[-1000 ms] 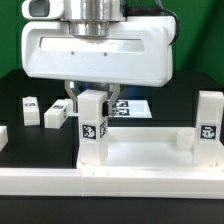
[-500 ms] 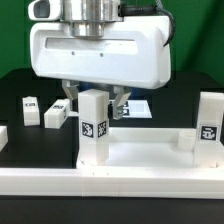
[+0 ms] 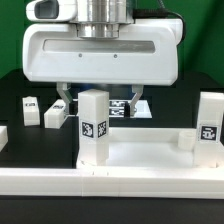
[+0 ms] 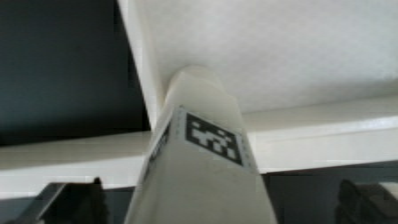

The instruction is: Assemble desk

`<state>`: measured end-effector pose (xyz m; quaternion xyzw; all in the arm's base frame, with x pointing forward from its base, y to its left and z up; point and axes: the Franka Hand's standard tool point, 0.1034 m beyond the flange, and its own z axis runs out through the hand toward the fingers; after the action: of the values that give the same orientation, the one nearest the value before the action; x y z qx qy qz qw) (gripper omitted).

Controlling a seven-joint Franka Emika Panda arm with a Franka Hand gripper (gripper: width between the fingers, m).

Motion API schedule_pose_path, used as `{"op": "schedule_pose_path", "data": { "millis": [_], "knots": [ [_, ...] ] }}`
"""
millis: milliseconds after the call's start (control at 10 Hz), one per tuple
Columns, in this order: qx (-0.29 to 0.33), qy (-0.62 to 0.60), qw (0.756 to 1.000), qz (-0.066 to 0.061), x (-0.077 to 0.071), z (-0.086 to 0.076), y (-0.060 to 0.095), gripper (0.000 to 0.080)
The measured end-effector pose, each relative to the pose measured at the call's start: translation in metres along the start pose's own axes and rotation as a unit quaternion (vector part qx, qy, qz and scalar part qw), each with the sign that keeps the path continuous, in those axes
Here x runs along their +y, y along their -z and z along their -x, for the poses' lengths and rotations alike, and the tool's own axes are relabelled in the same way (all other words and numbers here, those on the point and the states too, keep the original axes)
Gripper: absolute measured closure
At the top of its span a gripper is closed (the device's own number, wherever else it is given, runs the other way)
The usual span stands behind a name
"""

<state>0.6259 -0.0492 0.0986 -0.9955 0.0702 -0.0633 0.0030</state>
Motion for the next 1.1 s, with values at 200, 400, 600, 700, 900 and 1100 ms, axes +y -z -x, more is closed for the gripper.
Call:
{"op": "schedule_pose_path", "data": {
  "millis": [200,400,600,700,900,1100],
  "knots": [
    [0.0,0.056,0.998,0.0,0.0009,0.0001,-0.0002,0.015],
    [0.0,0.138,0.99,0.001,0.0019,0.0,-0.0002,0.015],
    [0.001,0.234,0.972,0.01,0.0028,-0.0016,0.0011,0.015],
    [0.004,0.293,0.956,0.014,0.0045,-0.0035,0.0019,0.015],
    [0.002,0.371,0.929,0.016,0.0089,-0.0039,0.002,0.015],
    [-0.001,0.418,0.908,0.02,0.009,-0.0037,0.0019,0.015]
  ]
}}
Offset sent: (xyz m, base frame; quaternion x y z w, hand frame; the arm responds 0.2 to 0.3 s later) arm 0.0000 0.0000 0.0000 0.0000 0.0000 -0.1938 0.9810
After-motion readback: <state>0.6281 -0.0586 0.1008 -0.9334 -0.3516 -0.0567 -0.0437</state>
